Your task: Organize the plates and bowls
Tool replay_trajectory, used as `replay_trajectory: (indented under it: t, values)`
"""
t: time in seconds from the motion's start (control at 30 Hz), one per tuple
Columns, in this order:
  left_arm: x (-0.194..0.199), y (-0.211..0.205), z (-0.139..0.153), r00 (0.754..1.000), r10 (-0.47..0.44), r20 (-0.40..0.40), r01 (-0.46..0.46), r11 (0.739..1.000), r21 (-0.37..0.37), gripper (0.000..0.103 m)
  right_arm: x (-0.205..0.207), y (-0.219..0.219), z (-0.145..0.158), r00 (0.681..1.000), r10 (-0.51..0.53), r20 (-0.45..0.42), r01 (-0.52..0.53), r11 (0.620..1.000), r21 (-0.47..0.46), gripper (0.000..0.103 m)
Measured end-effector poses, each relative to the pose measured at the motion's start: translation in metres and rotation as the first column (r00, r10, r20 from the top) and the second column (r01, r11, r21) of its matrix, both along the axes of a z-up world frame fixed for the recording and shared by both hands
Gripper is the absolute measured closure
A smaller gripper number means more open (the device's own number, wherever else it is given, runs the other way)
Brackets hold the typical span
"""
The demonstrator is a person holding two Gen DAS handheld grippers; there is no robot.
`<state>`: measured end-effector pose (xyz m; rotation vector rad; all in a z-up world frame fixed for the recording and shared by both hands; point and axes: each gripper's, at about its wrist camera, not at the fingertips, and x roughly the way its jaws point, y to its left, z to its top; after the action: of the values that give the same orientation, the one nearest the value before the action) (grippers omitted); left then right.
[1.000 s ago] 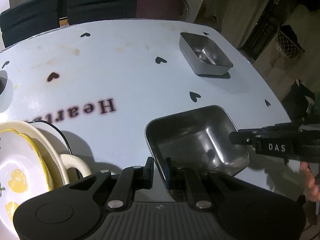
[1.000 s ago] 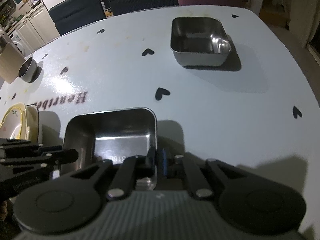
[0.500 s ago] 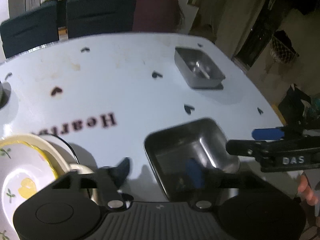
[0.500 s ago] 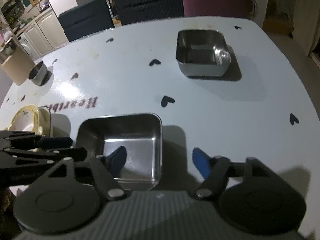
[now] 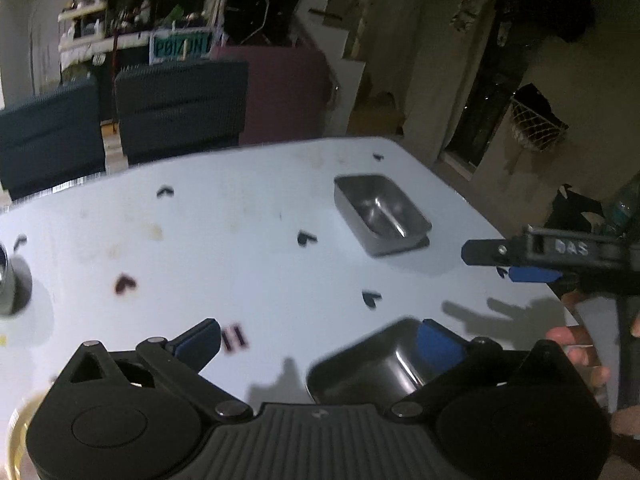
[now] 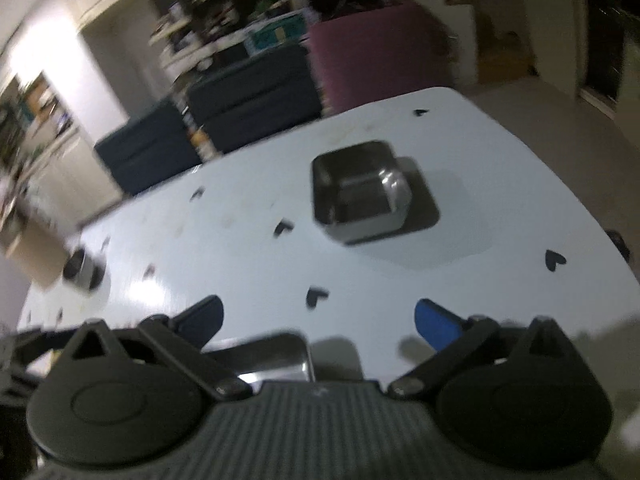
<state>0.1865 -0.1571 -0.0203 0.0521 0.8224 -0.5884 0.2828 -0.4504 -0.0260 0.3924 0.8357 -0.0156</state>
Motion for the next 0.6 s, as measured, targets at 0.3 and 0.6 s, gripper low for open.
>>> replay_trajectory:
  t: [0.3, 0.6]
  values:
    - [0.042, -0.015, 0.012, 0.994, -0.081, 0.069, 0.078, 0.996, 0.047, 0.000, 0.042, -0.031, -0.022, 0.930, -0.363, -0.062, 0.365, 0.887, 0.284, 0.000]
    - [0.090, -0.033, 0.011, 0.990, -0.098, 0.100, 0.092, 0.994, 0.063, 0.000, 0.078, -0.035, -0.068, 0.813, -0.541, -0.214, 0.576, 0.694, 0.433, 0.013]
